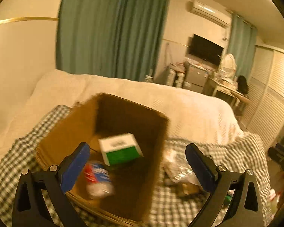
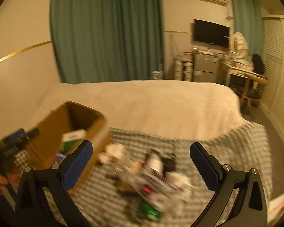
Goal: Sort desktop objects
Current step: 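Move the left tool back to the bed and grasp the tape roll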
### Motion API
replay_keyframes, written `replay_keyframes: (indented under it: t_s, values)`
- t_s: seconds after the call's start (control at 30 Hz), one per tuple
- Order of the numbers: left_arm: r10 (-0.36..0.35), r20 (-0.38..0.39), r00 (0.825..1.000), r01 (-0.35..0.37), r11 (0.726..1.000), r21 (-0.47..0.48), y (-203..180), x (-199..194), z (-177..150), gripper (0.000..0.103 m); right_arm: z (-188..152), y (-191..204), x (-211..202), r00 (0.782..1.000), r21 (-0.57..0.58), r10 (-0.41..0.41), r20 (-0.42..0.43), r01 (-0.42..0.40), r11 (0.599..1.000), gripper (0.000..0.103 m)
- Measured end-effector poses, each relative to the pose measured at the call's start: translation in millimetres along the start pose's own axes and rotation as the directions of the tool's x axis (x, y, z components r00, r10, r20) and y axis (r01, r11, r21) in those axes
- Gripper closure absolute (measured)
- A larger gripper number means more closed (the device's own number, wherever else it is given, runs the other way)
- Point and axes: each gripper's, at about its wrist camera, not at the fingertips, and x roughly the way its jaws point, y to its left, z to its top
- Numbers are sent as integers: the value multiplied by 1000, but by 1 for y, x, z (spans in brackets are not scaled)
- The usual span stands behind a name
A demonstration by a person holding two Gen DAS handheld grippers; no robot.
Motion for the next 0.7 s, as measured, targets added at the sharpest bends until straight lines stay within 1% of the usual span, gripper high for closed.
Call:
replay_keyframes:
  t_s: [0.1, 0.17, 0.27, 0.33, 0.43, 0.53, 0.63, 0.7]
  values:
    - [-54, -55, 997, 55, 998, 14, -37, -1, -16, 0, -22, -28, -5, 999, 27, -46, -19, 46, 999, 0]
    - [-86, -97, 992, 89, 996, 27, -60, 4, -32, 0, -38, -47, -3, 998, 58, -49, -37, 51, 997, 0]
    - [-113, -149, 982, 123, 991, 60, -97, 14, -58, 0, -60, -69, -2, 997, 100, -47, -56, 52, 994, 0]
    - [-128, -191, 973, 150, 983, 107, -120, 25, -78, 0, -75, -83, -5, 997, 127, -45, -60, 53, 991, 0]
    - [-186, -259, 948, 235, 957, 171, -148, 40, -110, 0, -90, -99, -1, 997, 170, -35, -75, 47, 984, 0]
    - [-211, -312, 926, 291, 927, 236, -173, 50, -135, 0, -100, -108, 4, 997, 192, -32, -75, 46, 980, 0]
    - [-215, -342, 915, 317, 906, 281, -188, 60, -153, 0, -104, -115, 6, 997, 200, -20, -72, 34, 979, 0]
    - [-206, -359, 910, 320, 901, 293, -192, 68, -159, 0, -106, -118, 8, 997, 208, -15, -73, 30, 978, 0]
